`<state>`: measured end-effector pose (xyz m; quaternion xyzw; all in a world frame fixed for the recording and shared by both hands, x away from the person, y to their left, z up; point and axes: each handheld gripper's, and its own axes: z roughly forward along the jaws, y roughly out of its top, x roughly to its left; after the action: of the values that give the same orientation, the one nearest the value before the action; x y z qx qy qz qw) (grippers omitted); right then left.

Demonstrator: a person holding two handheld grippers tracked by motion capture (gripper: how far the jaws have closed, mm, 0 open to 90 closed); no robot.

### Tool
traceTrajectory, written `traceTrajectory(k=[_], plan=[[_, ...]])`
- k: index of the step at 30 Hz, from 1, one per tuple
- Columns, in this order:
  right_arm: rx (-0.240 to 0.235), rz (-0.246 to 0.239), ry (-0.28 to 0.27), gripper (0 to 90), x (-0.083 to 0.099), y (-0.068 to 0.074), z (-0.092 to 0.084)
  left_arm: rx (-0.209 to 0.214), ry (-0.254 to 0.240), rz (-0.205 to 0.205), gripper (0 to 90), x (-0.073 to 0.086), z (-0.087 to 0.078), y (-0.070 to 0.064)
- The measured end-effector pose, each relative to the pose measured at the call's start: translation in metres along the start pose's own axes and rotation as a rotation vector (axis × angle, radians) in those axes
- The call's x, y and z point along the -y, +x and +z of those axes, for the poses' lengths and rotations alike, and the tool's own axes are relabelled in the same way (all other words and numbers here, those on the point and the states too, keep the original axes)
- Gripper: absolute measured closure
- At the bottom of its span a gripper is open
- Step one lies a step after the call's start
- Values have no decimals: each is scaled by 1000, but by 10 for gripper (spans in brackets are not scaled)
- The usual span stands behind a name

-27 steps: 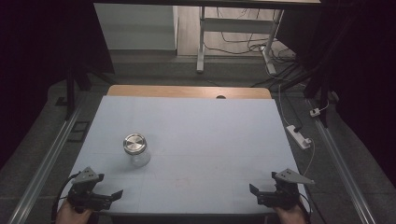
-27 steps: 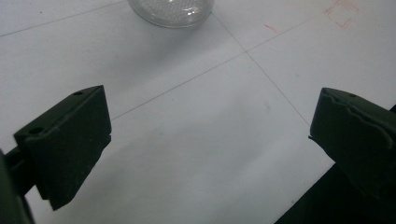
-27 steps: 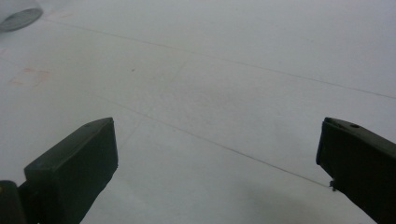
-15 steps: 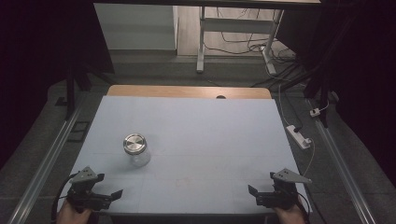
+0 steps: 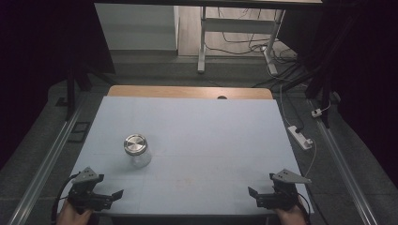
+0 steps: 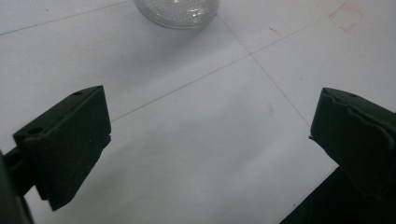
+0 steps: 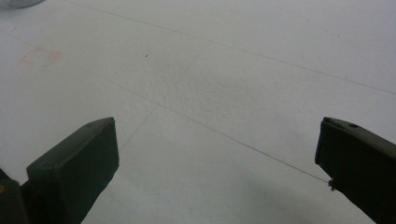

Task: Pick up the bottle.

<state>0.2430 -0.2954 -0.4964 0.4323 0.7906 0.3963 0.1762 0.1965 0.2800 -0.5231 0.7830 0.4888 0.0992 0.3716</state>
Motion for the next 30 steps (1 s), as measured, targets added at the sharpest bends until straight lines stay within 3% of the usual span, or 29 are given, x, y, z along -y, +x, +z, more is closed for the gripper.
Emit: traceTrajectory(k=[8, 22, 30], plan=[[-2, -5, 3, 0, 0, 1, 0, 8, -68, -1, 0, -2, -7, 1], [-7, -13, 11, 0, -1, 2, 1, 26, -93, 58, 0, -8, -3, 3], [-8, -13, 11, 0, -1, 2, 1, 53, -112, 64, 0, -17, 1, 7]])
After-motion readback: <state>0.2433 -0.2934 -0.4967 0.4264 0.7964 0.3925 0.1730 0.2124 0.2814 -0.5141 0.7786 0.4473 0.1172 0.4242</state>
